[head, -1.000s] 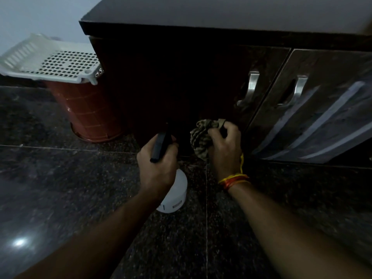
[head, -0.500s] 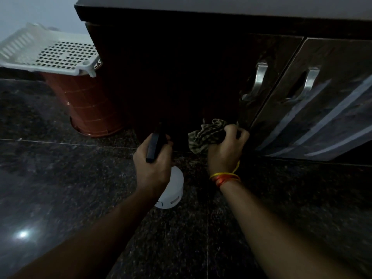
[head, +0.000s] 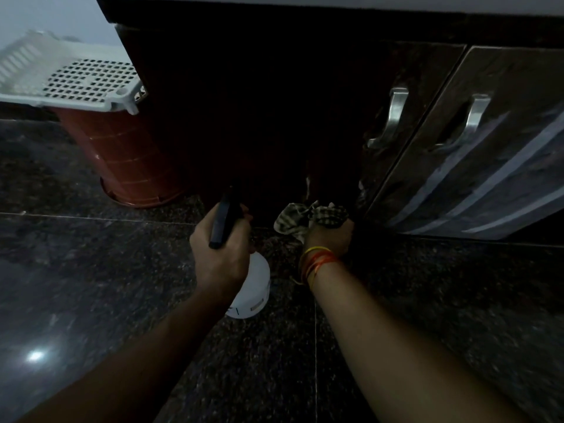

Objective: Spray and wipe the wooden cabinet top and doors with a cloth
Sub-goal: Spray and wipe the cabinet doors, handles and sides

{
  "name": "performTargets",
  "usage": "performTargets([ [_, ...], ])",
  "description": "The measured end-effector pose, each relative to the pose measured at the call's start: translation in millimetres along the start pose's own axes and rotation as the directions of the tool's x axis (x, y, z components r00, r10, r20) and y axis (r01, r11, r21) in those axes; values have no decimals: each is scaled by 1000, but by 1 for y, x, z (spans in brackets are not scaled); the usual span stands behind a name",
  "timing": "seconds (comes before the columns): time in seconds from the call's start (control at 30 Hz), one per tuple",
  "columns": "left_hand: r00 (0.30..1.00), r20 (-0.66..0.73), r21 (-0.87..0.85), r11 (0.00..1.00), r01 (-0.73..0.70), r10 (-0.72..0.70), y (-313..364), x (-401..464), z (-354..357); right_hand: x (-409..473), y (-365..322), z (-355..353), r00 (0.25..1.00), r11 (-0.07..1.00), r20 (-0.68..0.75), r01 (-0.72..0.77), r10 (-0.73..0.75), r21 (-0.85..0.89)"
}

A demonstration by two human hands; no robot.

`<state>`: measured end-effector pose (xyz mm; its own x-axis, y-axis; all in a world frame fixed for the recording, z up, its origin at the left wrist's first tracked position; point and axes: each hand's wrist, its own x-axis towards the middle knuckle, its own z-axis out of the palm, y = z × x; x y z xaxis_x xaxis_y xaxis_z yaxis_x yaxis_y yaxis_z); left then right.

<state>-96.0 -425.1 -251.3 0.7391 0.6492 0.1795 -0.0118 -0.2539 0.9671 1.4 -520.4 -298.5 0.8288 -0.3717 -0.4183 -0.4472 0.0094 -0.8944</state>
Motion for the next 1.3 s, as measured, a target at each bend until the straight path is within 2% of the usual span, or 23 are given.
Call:
performTargets([
  [0.07, 1000, 5, -1, 1000, 0, 0, -2, 1, 0, -2, -1, 2, 988, 990, 73, -140, 138, 28],
  [0.13, 1000, 2, -2, 1000, -6, 6, -3, 1, 0, -9, -6, 6, 977, 949, 107, -205, 184, 238],
  [0.2, 1000, -2, 6, 1000, -7, 7, -3, 2, 1, -17, -16, 7, 954, 852, 162, -299, 253, 430],
  [0.27, 1000, 2, 7, 1000, -6, 6, -2, 2, 1, -19, -26, 5, 936, 803, 200, -353, 291, 480],
  [0.4, 999, 6, 6, 999, -31, 31, 1, 1, 1, -22, -45, 0, 926, 778, 289, -364, 242, 513],
  [0.57, 999, -11, -17, 999, -48, 48, 1, 4, -3, -29, -49, 3, 940, 817, 216, -337, 264, 468],
  [0.7, 999, -18, -10, 999, -35, 35, 4, 2, -5, -31, -67, -2, 882, 729, 305, -469, 359, 499],
  [0.8, 999, -15, 0, 999, -40, 40, 3, 2, -7, -40, -94, -7, 864, 681, 401, -491, 304, 543],
  [0.97, 999, -11, 17, 999, -39, 39, -2, 3, -8, -47, -102, -6, 896, 748, 398, -399, 196, 530],
  [1.13, 1000, -25, 13, 1000, -8, 8, 1, 1, -9, -38, -68, -1, 898, 815, 329, -414, 293, 405],
  [1.3, 1000, -8, -2, 1000, 16, -16, 1, 2, -8, -25, -74, -10, 892, 779, 377, -417, 250, 469],
])
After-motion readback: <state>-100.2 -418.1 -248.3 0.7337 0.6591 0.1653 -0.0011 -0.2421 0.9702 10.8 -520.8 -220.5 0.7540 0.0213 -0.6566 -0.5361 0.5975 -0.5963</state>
